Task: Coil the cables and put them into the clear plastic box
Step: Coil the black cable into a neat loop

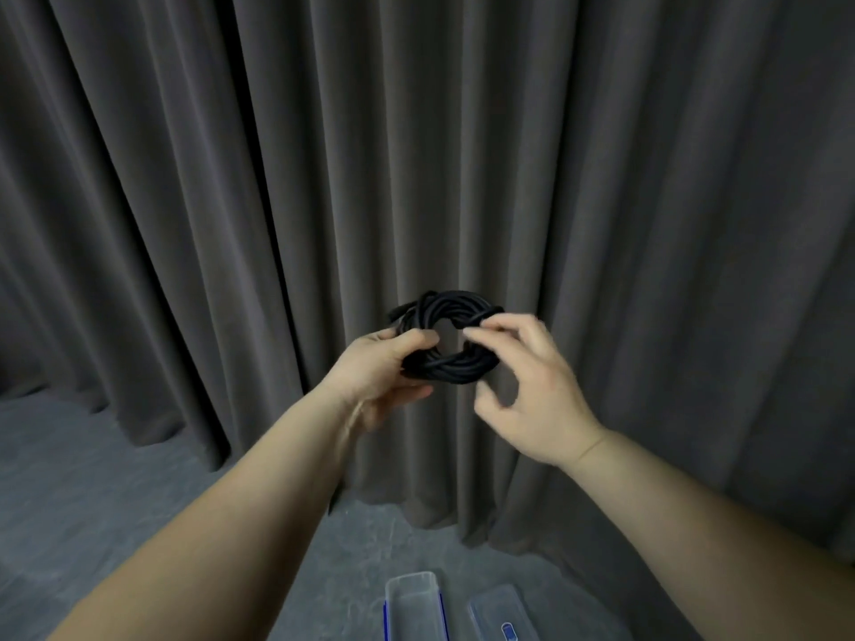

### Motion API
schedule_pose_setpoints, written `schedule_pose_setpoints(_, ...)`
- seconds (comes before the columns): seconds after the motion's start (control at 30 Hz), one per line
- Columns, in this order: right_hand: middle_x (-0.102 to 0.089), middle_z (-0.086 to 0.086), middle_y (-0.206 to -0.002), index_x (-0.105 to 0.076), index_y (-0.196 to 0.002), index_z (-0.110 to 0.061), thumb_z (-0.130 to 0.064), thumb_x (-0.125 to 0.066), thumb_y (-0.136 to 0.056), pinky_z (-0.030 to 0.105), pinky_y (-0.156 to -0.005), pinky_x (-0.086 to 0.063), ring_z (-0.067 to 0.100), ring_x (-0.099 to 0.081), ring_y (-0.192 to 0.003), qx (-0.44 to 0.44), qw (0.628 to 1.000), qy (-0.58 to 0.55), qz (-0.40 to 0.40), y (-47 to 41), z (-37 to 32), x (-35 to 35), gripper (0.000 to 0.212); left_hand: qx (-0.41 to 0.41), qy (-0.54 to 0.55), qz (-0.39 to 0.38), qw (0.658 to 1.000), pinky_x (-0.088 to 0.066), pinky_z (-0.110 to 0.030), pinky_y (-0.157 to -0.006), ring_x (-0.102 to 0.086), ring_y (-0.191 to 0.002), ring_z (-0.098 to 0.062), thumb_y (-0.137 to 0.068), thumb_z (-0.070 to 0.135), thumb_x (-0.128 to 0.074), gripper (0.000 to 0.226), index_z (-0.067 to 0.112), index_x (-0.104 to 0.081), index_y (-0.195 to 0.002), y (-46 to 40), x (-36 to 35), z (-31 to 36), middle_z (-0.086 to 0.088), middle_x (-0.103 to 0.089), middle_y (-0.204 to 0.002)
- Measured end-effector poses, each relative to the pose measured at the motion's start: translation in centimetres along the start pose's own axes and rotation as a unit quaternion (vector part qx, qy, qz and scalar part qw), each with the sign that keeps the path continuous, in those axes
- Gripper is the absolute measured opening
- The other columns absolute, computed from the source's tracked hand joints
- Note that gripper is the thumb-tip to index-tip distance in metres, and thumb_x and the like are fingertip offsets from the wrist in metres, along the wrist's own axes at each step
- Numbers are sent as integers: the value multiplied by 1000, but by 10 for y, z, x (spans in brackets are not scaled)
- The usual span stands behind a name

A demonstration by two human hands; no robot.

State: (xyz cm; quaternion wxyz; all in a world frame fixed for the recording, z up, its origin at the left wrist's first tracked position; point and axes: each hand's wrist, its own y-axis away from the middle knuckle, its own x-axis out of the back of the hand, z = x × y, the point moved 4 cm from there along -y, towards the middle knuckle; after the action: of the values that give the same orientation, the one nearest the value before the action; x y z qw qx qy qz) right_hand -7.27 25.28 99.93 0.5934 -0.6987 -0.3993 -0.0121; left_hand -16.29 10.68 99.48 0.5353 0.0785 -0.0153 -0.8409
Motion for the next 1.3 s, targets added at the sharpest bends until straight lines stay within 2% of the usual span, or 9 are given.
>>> schedule_pose_setpoints(0.1,-47,-10,-120,-60,-124,-21,-19,-53,-80,26,-100,-41,3,-52,-109,-176,979,-69,74,-12,14,15,44,-16,-58,-17,998,-52,-24,-65,-65,-78,-16,-88,14,-65,6,18,-69,-92,-2,3,2,-6,-69,-91)
schedule_pose_setpoints(0.27,-56,-1,-129,-44,-141,-19,-15,-60,-89,28,-102,-41,13,-57,-116,-406,880,-237,-60,-12,38,-8,55,-40,-57,-43,997,-55,-24,-65,-65,-70,-11,-87,7,-66,18,21,-71,-98,-5,-5,-9,1,-68,-79)
schedule_pose_setpoints(0.4,-68,5,-105,-64,-109,-16,-6,-57,-90,42,-88,-51,17,-64,-92,-487,815,-312,-24,6,39,-19,23,-51,55,26,997,-56,-23,-60,-62,-70,-16,-87,18,-70,10,13,-65,-93,-12,-5,-22,-6,-65,-82)
schedule_pose_setpoints(0.6,-64,3,-117,-52,-129,-10,-3,-58,-91,47,-85,-55,19,-64,-100,-513,778,-359,50,26,47,-35,40,1,153,-16,988,-51,-40,-96,-60,-96,-28,-70,25,-76,56,2,-59,-118,-13,-15,-58,-17,-63,-104)
schedule_pose_setpoints(0.8,-64,-2,-110,-48,-134,-11,-2,-59,-91,42,-78,-55,11,-64,-91,-537,735,-413,31,43,53,-43,45,-3,126,-12,992,-58,-27,-73,-67,-75,-19,-88,5,-64,5,7,-65,-92,-23,-12,-77,-7,-69,-79)
schedule_pose_setpoints(0.93,-55,0,-128,-38,-143,-17,-3,-60,-89,44,-87,-48,9,-57,-93,-553,728,-403,-32,52,65,-45,60,1,133,-29,991,-59,-35,-75,-68,-73,-20,-88,4,-61,11,10,-66,-96,-27,-14,-92,-6,-70,-78)
schedule_pose_setpoints(1.03,-61,-7,-114,-47,-136,-18,-1,-59,-88,45,-97,-47,11,-57,-100,-560,729,-391,-55,68,82,-48,52,12,126,-32,991,-58,-39,-82,-70,-78,-21,-89,6,-60,24,9,-65,-113,-30,-21,-113,-8,-72,-89)
schedule_pose_setpoints(1.13,-68,-8,-103,-55,-127,-19,6,-52,-88,35,-74,-54,13,-63,-89,-563,697,-438,-69,91,101,-51,46,25,108,-23,994,-54,-48,-92,-67,-92,-29,-90,8,-60,37,9,-60,-127,-32,-34,-137,-15,-67,-107)
schedule_pose_setpoints(1.3,-69,-9,-104,-54,-129,-21,8,-53,-86,40,-78,-54,18,-65,-93,-587,671,-447,-67,144,150,-64,51,40,109,32,993,-60,-33,-71,-71,-89,-21,-92,4,-59,36,8,-59,-128,-44,-62,-192,-13,-69,-112)
